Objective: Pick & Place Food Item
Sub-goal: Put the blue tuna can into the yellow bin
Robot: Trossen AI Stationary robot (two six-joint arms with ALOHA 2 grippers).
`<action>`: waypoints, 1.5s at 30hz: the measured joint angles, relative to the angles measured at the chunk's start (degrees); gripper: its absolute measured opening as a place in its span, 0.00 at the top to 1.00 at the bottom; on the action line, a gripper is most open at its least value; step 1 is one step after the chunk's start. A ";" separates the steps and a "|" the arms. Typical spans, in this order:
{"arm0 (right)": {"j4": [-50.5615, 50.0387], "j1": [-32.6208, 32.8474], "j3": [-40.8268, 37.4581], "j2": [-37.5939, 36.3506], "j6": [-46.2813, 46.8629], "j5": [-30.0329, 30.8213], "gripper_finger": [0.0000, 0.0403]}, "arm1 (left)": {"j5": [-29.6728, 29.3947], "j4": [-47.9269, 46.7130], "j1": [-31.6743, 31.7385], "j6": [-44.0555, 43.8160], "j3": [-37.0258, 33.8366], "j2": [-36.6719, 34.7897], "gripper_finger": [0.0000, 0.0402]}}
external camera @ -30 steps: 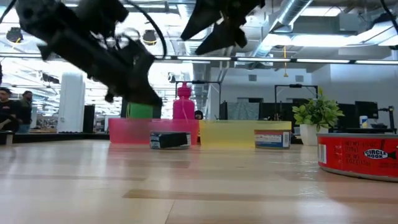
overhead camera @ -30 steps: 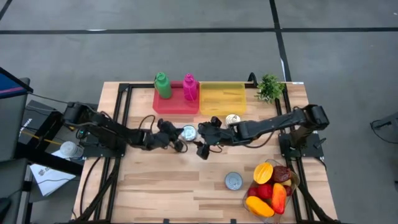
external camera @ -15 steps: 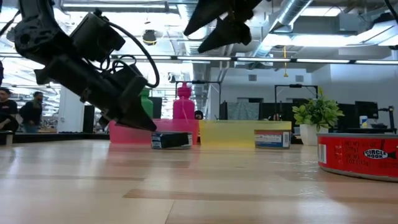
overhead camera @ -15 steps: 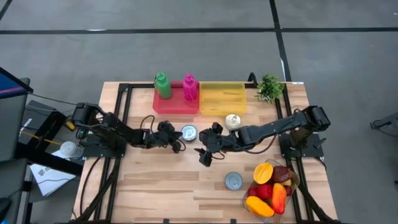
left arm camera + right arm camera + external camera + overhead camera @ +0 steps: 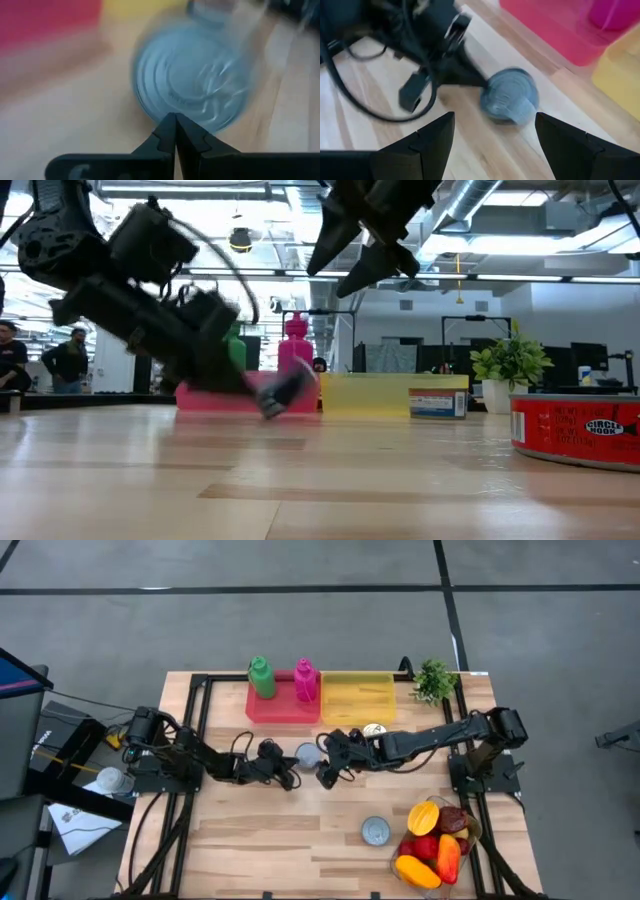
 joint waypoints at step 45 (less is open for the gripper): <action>2.71 -1.11 -0.05 -0.50 -12.32 -3.02 0.33 | -3.24 -1.80 10.61 4.41 -7.31 -15.99 1.00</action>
